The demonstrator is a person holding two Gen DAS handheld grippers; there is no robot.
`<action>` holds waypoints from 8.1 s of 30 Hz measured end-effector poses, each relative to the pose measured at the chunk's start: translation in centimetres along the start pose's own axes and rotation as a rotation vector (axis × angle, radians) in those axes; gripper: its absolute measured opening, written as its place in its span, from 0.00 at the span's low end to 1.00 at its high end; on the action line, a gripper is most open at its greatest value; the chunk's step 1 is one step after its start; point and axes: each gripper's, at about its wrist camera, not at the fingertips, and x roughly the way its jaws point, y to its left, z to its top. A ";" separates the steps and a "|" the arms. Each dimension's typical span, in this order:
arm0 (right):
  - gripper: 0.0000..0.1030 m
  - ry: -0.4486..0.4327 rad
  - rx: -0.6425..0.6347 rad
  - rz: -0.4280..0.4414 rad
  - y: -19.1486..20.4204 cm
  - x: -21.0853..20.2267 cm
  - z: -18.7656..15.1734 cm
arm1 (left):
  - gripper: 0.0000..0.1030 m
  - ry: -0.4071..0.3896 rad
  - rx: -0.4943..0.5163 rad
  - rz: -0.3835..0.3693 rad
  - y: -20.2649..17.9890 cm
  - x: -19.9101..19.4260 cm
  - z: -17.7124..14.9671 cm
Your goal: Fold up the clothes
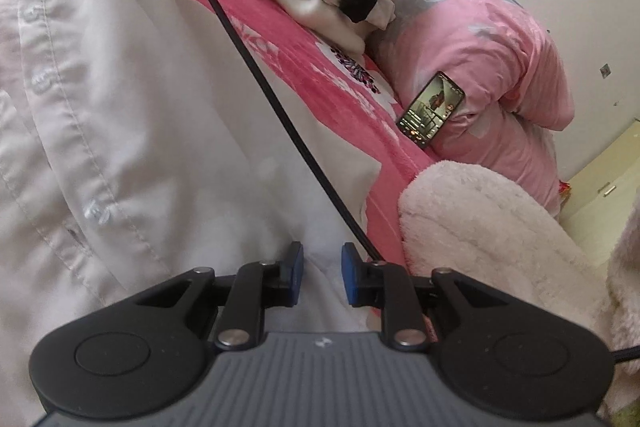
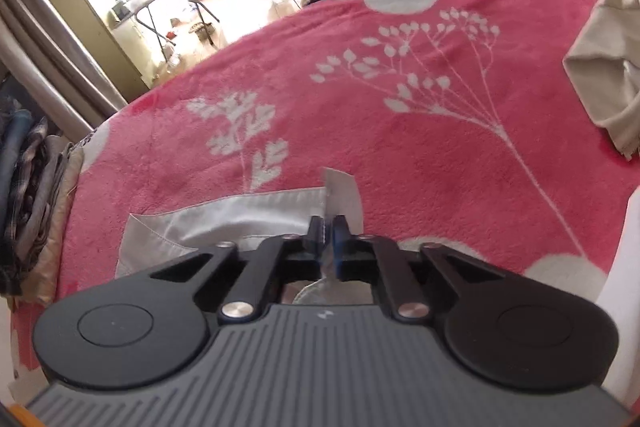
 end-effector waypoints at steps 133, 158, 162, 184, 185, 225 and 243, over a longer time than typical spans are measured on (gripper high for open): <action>0.03 0.294 -0.279 0.347 -5.3 -28.1 -36.7 | 0.05 -0.210 -0.089 0.883 13.4 -6.7 19.2; 0.14 0.363 -0.353 0.416 -3.0 -28.1 -38.2 | 0.26 -0.085 -0.017 1.005 13.9 -7.9 17.1; 0.19 0.313 -0.265 0.442 -4.7 -29.4 -36.9 | 0.38 -0.144 0.030 1.018 12.5 -9.8 16.4; 0.18 0.110 0.006 0.467 -6.9 -32.8 -24.3 | 0.45 -0.171 0.201 0.631 1.6 -7.3 6.1; 0.18 0.089 0.005 0.483 -6.3 -32.3 -22.8 | 0.44 -0.155 0.201 0.613 1.6 -6.6 5.8; 0.01 -0.067 -0.623 0.191 10.3 0.3 -5.8 | 0.48 -0.178 -0.008 0.338 5.2 -5.5 2.6; 0.04 -0.081 -0.564 0.237 10.5 4.2 -8.0 | 0.50 -0.161 0.013 0.362 4.6 -5.6 2.4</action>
